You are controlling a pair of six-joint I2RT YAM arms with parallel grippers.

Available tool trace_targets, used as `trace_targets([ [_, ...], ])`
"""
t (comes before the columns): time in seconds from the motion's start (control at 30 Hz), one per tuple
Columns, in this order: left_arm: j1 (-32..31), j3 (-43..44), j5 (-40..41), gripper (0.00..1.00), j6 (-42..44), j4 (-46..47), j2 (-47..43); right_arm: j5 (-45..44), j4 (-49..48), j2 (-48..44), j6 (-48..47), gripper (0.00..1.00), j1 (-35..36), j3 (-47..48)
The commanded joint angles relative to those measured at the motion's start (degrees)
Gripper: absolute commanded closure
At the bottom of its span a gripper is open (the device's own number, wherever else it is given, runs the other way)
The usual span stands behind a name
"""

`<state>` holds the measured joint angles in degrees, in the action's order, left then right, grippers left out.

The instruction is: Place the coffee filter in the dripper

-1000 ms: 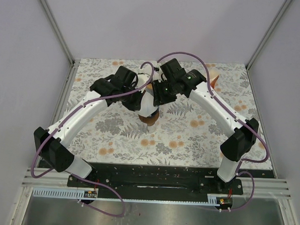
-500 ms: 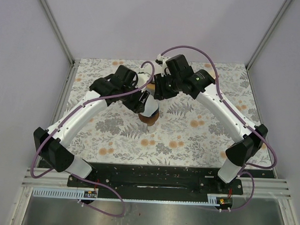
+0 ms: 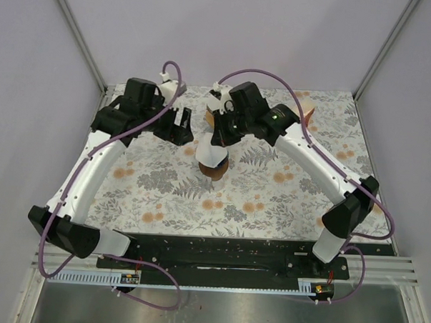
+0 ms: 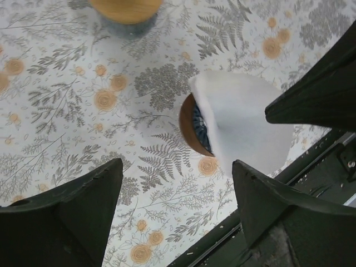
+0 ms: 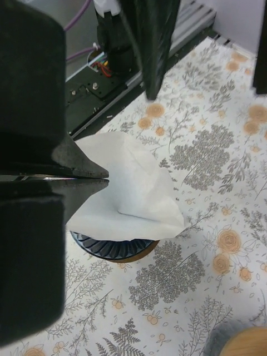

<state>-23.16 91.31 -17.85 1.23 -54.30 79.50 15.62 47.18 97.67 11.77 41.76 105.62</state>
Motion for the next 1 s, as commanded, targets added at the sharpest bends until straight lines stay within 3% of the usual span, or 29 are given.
trace_targets([
  [0.0,5.74,-3.75,-5.7,0.17,-7.02,4.2,-4.44,-6.72,2.91,4.54,-2.8,1.0,4.2,2.65],
  [0.33,8.13,-13.87,-10.71,0.21,-16.43,10.97,-5.59,-19.3,9.25,13.24,-4.48,1.0,9.22,5.38],
  [0.97,8.39,-23.01,-14.94,0.34,-22.77,17.92,-4.89,-20.8,9.16,21.77,-2.37,1.0,9.66,3.71],
])
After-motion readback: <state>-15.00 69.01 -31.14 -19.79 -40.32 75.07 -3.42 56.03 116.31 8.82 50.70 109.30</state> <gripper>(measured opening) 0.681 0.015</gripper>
